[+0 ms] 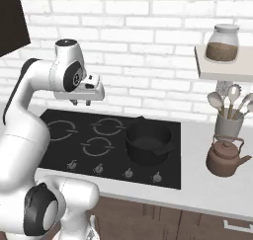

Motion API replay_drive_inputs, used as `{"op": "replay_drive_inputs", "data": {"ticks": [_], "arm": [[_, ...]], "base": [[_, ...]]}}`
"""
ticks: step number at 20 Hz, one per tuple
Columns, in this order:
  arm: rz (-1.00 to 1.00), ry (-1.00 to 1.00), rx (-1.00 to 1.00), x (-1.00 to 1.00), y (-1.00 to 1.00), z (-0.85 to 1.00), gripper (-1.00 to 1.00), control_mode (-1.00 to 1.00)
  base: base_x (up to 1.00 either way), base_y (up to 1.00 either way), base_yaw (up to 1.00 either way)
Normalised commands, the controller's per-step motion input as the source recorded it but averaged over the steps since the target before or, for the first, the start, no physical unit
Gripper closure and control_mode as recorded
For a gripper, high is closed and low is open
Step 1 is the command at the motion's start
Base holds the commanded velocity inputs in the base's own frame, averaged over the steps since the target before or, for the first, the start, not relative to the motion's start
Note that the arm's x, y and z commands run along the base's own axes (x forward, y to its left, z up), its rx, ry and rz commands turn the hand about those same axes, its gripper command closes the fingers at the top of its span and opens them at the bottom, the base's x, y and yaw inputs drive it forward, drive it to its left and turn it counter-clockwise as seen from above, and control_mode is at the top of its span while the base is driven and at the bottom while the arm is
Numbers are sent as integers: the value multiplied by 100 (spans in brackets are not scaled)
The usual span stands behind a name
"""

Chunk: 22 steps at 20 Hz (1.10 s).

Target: Pick the kettle from the counter and place it on a stove burner. Then turn the burner on.

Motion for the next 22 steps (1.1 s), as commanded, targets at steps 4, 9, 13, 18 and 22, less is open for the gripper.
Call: {"op": "replay_drive_inputs", "data": {"ticks": [4, 9, 13, 18, 22], "arm": [[-5, 0, 1, -16, -39, -10, -100, -100], [-12, -10, 9, -50, -100, -6, -100, -100], [-11, -28, 7, -68, -100, -1, -100, -100], [-24, -22, 11, -25, -100, 0, -100, -100], [-35, -13, 12, -2, -100, 0, -100, -100]], "base": [[0, 0, 0], [0, 0, 0], [0, 0, 0], [0, 0, 0], [0, 0, 0]]}}
